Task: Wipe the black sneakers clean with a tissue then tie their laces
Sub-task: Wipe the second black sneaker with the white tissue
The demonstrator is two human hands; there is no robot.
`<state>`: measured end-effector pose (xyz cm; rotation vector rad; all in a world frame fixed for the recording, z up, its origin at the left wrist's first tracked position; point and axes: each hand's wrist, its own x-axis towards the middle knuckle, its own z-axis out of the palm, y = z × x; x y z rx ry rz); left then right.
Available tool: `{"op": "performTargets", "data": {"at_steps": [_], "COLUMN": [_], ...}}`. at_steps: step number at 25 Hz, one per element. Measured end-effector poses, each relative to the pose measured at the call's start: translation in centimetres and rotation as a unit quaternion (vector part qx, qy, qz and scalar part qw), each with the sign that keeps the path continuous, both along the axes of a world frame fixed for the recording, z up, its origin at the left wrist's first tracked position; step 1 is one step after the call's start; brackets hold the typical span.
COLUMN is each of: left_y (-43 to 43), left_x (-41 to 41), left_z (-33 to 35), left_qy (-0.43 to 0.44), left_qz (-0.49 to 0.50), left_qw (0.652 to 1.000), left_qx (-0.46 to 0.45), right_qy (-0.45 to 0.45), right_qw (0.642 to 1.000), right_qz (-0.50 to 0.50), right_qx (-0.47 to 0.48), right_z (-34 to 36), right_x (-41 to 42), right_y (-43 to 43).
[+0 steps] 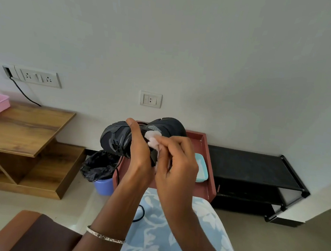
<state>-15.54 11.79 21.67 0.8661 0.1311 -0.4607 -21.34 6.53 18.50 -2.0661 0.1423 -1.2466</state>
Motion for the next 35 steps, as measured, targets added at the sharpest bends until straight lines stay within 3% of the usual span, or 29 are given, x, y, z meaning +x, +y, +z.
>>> {"op": "performTargets", "data": {"at_steps": [4,10,17,24,31,35], "left_y": [-0.1,-0.9,-0.2,-1.1,0.1,-0.3], "left_x": [0.0,-0.9,0.1,-1.3,-0.5,-1.5], "left_z": [0.9,1.4,1.7,2.6,2.4,2.9], "left_qy": [0.009,0.012,0.044,0.018,0.034,0.041], "left_qz": [-0.008,0.010,0.026,0.013,0.026,-0.002], "left_qw": [1.000,0.998,0.996,0.999,0.998,0.998], "left_qx": [-0.011,-0.056,-0.074,-0.043,-0.037,-0.043], "right_qy": [-0.010,0.024,0.006,0.017,-0.020,-0.019], "right_qw": [1.000,0.990,0.995,0.973,0.984,0.981], "right_qz": [0.019,-0.085,-0.048,-0.138,-0.110,-0.131], "right_qx": [0.021,-0.112,-0.090,-0.183,-0.139,-0.142], "right_z": [-1.1,0.9,-2.6,1.4,-1.7,1.0], "right_x": [-1.4,2.1,0.5,2.0,0.0,1.0], "right_y": [0.9,-3.5,-2.0,-5.1,-4.6,-5.4]}}
